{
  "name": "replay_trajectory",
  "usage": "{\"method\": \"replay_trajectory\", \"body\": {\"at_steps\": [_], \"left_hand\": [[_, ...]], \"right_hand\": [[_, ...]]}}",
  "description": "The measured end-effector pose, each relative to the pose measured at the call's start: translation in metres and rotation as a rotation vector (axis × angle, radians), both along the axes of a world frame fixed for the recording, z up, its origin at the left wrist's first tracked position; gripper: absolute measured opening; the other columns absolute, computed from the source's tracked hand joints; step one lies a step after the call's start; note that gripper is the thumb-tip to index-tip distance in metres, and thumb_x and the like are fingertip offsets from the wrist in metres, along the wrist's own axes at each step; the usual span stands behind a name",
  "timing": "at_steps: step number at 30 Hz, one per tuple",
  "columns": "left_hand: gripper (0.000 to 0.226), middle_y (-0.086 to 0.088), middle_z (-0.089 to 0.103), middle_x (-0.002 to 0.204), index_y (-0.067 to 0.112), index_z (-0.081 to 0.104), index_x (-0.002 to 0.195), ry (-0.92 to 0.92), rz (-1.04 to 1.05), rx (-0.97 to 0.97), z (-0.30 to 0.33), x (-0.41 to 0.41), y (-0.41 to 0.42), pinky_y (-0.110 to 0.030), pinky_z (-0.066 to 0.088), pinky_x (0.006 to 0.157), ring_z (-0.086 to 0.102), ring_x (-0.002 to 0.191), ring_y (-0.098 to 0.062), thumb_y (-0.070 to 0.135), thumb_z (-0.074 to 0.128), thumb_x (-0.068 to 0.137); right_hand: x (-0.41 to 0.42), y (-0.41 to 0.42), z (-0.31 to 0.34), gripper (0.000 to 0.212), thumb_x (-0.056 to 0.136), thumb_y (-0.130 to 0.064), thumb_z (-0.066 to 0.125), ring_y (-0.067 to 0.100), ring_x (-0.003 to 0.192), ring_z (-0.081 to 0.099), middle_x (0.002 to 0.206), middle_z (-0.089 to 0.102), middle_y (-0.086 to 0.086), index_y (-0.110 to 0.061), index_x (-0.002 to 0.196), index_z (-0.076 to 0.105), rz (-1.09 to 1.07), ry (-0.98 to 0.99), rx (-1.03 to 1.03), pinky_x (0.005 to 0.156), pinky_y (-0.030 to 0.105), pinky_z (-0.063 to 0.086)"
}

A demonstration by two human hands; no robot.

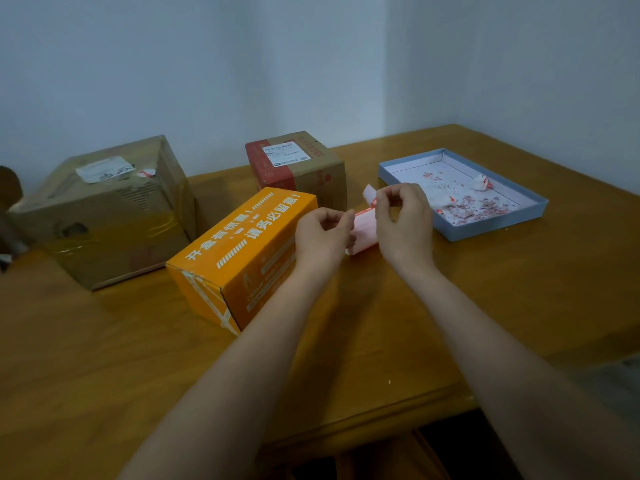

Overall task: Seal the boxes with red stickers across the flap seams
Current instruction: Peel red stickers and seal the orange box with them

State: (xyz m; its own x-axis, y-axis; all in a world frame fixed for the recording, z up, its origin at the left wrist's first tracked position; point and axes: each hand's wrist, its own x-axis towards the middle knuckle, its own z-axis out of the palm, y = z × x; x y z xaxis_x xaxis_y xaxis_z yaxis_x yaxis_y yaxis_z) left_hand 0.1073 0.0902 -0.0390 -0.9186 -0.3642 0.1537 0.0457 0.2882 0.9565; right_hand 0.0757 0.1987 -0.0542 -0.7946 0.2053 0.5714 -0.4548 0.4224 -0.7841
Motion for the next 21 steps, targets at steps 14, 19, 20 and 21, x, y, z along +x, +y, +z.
{"method": "replay_trajectory", "body": {"at_steps": [14,19,20,21], "left_hand": [[0.020,-0.019,0.073,0.088,0.000,0.070,0.090,0.060,-0.056,0.346,0.033,0.021,-0.030,-0.029,0.059,0.072,0.072,0.078,-0.024,0.018,0.064,0.093],[0.018,-0.012,0.071,0.085,0.000,0.070,0.092,0.088,0.038,0.316,0.044,0.027,-0.042,-0.021,0.056,0.060,0.067,0.064,-0.012,0.013,0.058,0.096],[0.017,-0.009,0.072,0.086,0.005,0.070,0.088,0.089,0.084,0.294,0.046,0.027,-0.045,-0.022,0.057,0.062,0.066,0.066,-0.013,0.014,0.058,0.096],[0.017,-0.007,0.072,0.085,0.009,0.069,0.083,0.096,0.137,0.273,0.048,0.028,-0.049,-0.022,0.057,0.064,0.066,0.066,-0.013,0.015,0.058,0.095]], "right_hand": [[0.011,-0.037,0.017,0.011,0.094,-0.018,0.059,0.002,0.087,0.050,0.099,0.053,-0.004,-0.012,0.095,0.068,0.138,0.222,0.236,0.070,0.004,0.040],[0.016,-0.047,0.028,0.012,0.091,-0.014,0.064,0.006,0.093,0.051,0.099,0.051,-0.006,-0.011,0.099,0.073,0.214,0.248,0.161,0.076,0.000,0.037],[0.017,-0.050,0.030,0.014,0.093,-0.014,0.062,0.005,0.092,0.050,0.100,0.052,-0.005,-0.011,0.102,0.071,0.204,0.244,0.148,0.076,0.000,0.037],[0.016,-0.052,0.032,0.016,0.095,-0.016,0.058,0.003,0.092,0.049,0.102,0.054,-0.002,-0.011,0.106,0.069,0.184,0.226,0.138,0.076,-0.001,0.035]]}}
